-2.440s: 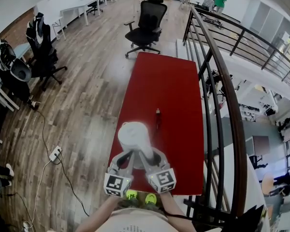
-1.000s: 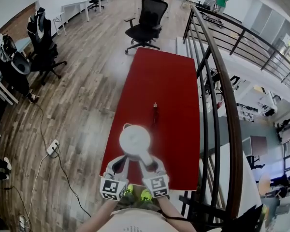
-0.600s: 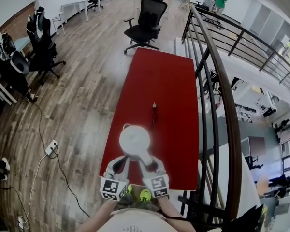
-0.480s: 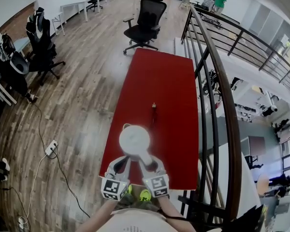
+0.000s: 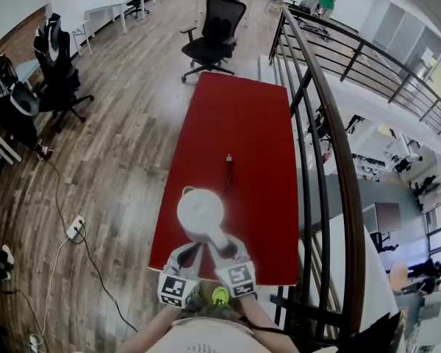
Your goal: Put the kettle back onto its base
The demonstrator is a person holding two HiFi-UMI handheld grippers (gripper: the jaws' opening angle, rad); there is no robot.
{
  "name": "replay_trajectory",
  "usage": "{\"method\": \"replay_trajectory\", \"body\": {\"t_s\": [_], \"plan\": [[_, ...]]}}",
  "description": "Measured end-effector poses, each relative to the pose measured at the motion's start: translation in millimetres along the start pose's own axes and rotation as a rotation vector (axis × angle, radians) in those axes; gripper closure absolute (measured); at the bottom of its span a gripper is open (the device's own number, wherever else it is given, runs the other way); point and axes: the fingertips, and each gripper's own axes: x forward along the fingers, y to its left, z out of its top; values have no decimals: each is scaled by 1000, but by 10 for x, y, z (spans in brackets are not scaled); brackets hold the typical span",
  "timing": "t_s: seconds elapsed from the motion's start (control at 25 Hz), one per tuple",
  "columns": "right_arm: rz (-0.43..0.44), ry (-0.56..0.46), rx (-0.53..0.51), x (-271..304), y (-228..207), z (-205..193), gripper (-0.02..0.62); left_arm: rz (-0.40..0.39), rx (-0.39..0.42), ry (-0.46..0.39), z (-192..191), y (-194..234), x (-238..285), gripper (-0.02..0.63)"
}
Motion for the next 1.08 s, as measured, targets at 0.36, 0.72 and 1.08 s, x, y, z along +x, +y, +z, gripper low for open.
{"method": "replay_trajectory", "body": {"t_s": [0.36, 0.72, 1.08], "plan": [[-3, 2, 0, -9, -21, -28, 474, -12, -3, 14, -113, -41, 45, 607], [-7, 6, -9, -24, -4, -39, 474, -26, -4, 21, -125, -70, 54, 607], [-8, 3, -17, 0, -4, -33, 477, -35, 0, 19, -97, -51, 92, 607]]}}
